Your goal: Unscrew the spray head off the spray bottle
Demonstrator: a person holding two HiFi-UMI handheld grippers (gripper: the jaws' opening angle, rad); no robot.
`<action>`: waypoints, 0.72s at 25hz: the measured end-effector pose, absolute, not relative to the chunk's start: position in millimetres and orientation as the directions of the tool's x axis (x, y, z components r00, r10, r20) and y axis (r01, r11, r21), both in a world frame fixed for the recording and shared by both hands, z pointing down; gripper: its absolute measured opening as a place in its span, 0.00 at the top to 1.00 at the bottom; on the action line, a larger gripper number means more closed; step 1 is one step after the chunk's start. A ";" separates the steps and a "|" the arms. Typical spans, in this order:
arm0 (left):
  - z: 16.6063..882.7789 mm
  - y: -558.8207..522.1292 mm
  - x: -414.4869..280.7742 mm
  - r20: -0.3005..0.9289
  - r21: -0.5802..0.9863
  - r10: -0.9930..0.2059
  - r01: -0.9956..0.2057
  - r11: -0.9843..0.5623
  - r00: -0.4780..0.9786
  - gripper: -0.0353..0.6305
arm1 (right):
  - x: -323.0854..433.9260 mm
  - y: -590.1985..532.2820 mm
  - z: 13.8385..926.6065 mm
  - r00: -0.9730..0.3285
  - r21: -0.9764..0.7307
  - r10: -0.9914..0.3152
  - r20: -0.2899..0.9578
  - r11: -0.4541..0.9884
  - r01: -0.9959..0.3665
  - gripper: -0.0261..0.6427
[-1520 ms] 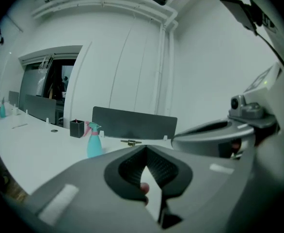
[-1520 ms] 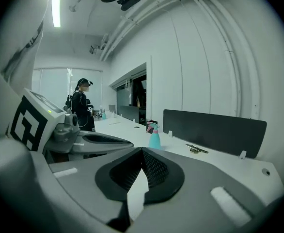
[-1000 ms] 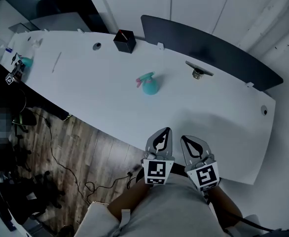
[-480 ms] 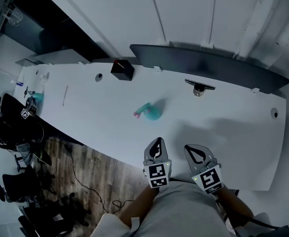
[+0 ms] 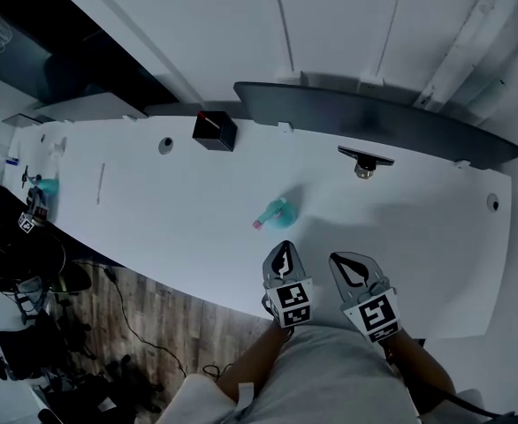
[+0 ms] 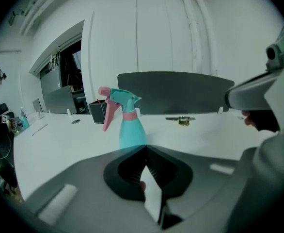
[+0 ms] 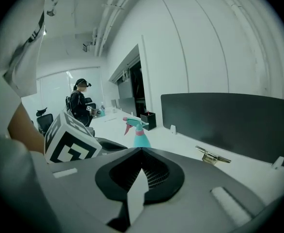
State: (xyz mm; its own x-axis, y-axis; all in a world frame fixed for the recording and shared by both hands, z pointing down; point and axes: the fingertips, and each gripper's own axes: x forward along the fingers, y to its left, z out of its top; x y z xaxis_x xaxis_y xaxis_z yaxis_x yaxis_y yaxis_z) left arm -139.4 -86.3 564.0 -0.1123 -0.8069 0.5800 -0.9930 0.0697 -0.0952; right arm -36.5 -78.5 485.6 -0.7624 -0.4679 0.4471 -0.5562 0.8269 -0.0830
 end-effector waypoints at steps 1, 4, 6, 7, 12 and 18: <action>568.0 -87.5 -143.7 0.580 -0.110 -0.808 -0.993 0.053 -0.107 0.94 | -40.6 -80.4 488.4 -0.756 -0.090 -0.474 0.451 0.819 -0.567 0.96; 583.6 -98.6 -149.6 0.577 -0.092 -0.816 -0.996 -0.013 -0.042 0.62 | -46.9 -85.2 501.7 -0.732 -0.111 -0.500 0.464 0.787 -0.607 0.96; 595.0 -101.3 -154.5 0.583 -0.061 -0.812 -0.998 -0.013 -0.025 0.55 | -48.3 -80.4 511.7 -0.722 -0.128 -0.499 0.479 0.774 -0.620 0.96; 601.0 -103.0 -157.7 0.589 -0.059 -0.807 -0.998 -0.010 -0.027 0.51 | -49.6 -77.3 515.4 -0.720 -0.133 -0.495 0.486 0.773 -0.620 0.96; 619.3 -127.4 -167.5 0.592 -0.110 -0.805 -0.993 -0.029 -0.042 0.35 | -52.7 -68.8 520.3 -0.715 -0.127 -0.484 0.505 0.777 -0.616 0.96; 635.9 -166.5 -180.8 0.573 -0.173 -0.816 -0.984 -0.032 -0.074 0.29 | -48.9 -73.6 518.8 -0.702 -0.115 -0.497 0.510 0.769 -0.628 0.96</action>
State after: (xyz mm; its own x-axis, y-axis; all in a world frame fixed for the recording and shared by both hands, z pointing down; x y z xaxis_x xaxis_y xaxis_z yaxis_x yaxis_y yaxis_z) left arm -180.8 -166.5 635.9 -0.0743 -0.8160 0.5733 -0.9844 -0.0318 -0.1729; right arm -48.9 -73.6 518.8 -0.7022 -0.4971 0.5098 -0.6284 0.7693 -0.1154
